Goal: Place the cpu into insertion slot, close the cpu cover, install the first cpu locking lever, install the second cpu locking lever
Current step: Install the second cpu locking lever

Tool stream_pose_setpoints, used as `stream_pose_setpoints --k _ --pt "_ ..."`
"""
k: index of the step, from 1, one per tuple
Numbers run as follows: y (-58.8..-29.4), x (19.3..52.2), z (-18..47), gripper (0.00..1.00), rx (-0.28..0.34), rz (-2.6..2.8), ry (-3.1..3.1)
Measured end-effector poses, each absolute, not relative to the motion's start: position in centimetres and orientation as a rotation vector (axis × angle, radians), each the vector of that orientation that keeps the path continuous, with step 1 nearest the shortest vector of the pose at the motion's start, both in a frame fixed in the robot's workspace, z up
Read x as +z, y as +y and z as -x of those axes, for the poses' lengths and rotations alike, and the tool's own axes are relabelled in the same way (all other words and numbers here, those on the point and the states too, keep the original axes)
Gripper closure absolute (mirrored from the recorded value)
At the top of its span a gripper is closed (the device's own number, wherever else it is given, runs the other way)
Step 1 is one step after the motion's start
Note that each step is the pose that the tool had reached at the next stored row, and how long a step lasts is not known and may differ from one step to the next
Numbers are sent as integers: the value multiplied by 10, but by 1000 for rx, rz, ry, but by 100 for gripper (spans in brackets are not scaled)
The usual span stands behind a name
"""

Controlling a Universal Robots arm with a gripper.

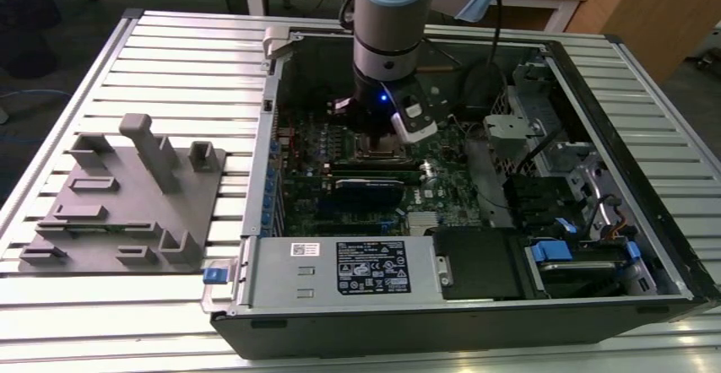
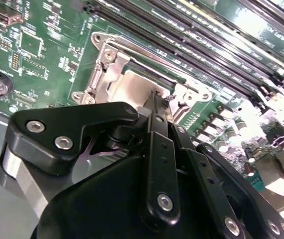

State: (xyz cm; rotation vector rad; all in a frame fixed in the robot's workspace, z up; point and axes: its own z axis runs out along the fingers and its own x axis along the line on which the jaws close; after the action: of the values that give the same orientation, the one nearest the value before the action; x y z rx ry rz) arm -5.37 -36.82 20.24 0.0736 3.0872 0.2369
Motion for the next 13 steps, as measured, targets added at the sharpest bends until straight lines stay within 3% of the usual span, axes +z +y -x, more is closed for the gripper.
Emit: stream_pose_setpoints --k 13 --pt "-364 203 44 90 206 -73 3089"
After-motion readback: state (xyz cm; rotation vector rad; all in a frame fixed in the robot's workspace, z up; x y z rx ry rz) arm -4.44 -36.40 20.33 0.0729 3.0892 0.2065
